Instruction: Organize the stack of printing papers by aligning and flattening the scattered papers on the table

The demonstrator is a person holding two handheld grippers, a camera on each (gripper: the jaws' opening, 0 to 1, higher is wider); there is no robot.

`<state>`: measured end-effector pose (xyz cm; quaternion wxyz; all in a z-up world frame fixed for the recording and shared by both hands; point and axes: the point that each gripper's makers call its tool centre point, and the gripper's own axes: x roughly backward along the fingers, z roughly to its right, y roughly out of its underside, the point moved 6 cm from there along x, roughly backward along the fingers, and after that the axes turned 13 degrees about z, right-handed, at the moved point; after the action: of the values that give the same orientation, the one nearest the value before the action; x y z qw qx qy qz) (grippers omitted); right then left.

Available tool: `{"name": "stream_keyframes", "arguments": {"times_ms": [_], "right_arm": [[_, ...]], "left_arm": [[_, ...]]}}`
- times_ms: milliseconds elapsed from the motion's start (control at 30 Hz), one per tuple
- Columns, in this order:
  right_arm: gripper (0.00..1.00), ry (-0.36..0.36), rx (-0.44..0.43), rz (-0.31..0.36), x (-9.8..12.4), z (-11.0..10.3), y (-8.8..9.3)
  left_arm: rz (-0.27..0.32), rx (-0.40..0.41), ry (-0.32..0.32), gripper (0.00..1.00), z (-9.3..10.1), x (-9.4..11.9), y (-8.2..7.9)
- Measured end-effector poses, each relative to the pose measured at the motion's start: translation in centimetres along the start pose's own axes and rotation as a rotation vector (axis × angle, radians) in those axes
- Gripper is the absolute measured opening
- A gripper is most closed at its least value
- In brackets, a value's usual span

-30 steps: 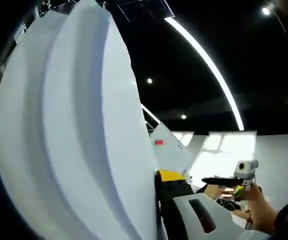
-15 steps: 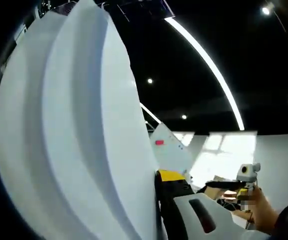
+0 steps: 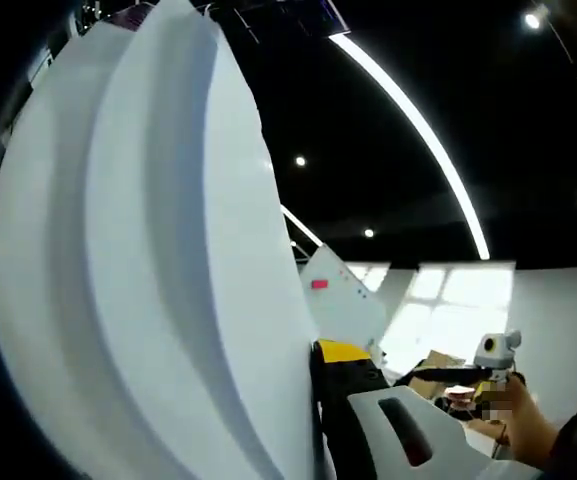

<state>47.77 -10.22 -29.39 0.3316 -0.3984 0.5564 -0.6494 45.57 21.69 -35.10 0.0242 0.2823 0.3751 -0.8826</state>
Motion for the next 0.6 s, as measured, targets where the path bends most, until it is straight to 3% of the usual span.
{"name": "stream_keyframes", "arguments": {"times_ms": [600], "right_arm": [[0.9,0.006,-0.01,-0.002,0.57,-0.57,0.46]], "left_arm": [[-0.005,-0.003,0.006,0.07,0.04,-0.01,0.06]]}}
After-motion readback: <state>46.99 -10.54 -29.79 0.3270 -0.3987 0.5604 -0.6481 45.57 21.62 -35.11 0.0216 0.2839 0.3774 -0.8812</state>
